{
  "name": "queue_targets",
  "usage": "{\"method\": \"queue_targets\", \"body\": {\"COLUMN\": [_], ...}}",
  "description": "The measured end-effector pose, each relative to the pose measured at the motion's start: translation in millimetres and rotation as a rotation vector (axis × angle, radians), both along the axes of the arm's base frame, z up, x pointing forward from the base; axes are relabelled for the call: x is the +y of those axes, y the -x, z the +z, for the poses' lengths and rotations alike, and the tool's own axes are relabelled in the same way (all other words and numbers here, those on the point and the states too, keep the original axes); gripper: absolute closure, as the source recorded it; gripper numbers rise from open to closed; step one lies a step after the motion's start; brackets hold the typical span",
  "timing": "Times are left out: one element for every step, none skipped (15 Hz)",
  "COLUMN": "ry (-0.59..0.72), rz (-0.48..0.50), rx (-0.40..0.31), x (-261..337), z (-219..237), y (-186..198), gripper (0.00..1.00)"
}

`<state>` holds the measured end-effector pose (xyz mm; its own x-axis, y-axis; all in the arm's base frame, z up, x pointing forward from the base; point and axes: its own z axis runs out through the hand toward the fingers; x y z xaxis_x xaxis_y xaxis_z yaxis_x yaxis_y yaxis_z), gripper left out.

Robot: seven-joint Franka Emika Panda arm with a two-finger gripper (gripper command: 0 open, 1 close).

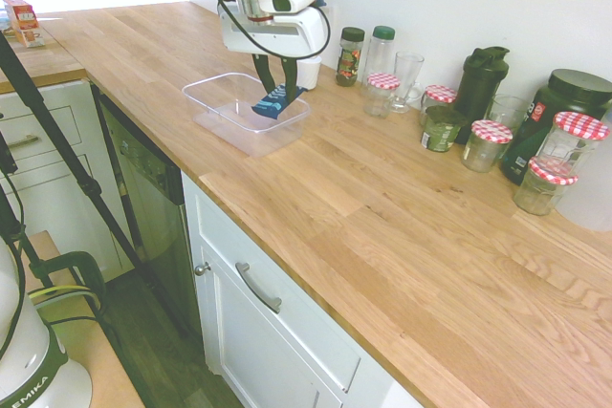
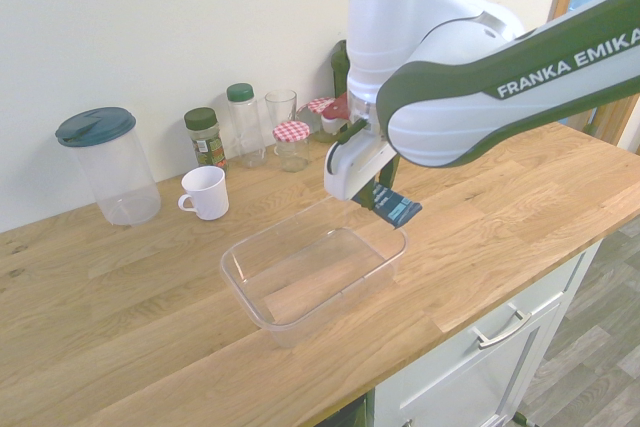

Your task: Put the protein bar into the container

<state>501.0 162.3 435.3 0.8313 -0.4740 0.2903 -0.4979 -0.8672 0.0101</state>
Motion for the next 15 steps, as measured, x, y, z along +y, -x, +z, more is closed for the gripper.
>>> {"method": "queue_targets", "body": {"ry": [0.005, 0.010, 0.011, 0.011, 0.014, 0.015, 0.016, 0.019, 0.021, 0.022, 0.021, 0.021, 0.022, 0.023, 0.025], "rz": [0.001, 0.004, 0.004, 0.004, 0.007, 0.009, 0.009, 0.010, 0.010, 0.008, 0.008, 0.008, 0.008, 0.006, 0.006], "rx": [-0.002, -0.005, -0.005, -0.003, 0.000, 0.002, 0.006, 0.010, 0.013, 0.016, 0.020, 0.024, 0.026, 0.028, 0.029], "x": [10, 19, 31, 42, 52, 61, 70, 77, 85, 92, 98, 102, 106, 109, 111], "z": [-3, -6, -10, -13, -17, -20, -24, -27, -29, -32, -34, -36, -37, -38, -39], "y": [-1, -5, -9, -15, -21, -27, -32, -37, -42, -47, -51, -55, -60, -65, -69], "gripper": [1.00, 1.00, 1.00, 1.00, 1.00, 1.00, 1.00, 1.00, 1.00, 1.00, 1.00, 1.00, 1.00, 1.00, 1.00]}}
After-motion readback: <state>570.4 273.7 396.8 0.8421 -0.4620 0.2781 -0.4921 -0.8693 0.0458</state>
